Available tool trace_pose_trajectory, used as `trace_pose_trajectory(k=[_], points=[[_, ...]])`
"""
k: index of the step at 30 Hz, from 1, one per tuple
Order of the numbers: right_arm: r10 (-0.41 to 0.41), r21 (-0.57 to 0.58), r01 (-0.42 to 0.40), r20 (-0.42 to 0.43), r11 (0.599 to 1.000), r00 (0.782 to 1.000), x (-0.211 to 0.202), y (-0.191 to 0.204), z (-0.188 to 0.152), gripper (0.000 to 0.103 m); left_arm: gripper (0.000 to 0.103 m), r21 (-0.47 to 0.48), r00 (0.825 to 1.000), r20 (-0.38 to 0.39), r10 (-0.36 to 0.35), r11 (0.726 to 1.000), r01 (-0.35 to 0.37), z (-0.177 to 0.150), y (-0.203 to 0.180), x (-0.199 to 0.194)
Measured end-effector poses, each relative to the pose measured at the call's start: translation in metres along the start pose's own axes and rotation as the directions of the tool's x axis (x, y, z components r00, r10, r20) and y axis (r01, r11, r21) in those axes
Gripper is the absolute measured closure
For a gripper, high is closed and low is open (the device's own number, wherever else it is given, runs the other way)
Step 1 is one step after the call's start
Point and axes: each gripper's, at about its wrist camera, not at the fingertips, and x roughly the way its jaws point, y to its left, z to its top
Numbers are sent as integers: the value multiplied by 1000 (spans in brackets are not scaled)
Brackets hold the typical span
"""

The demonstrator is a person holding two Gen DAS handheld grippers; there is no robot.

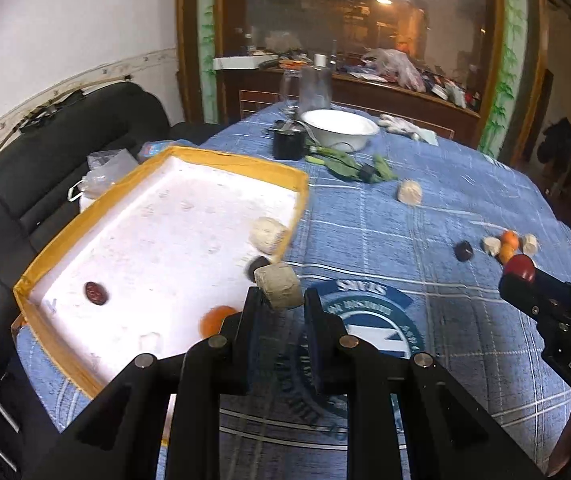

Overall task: Organize fruits
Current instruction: 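Carry the tomato in the right tool while the left tool carries the tan cube to the tray, then open the right tool to drop the tomato while the left tool releases the tan cube into the tray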

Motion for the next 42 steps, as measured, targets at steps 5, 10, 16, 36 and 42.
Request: trace_pose_trajectory(k=[5,10,16,36,42], points=[[27,-44,-26,8,999,1000,6,21,13,68,84,-59,999,10,42,997,-42,7,31,-1],[69,-80,-68,16,994,997,16,46,29,68,84,-119,996,5,93,989,-91,14,65,4],[137,-112,-134,21,985,990,37,78,54,68,84,-147,990,-37,134,979,-138,16,90,19],[201,-149,-219,-126,964,971,174,139,97,68,84,-181,968,-138,212,955,-235,23,128,59],[184,-176,-211,-160,961,970,196,147,100,68,84,-192,962,-152,226,948,-253,24,135,65]])
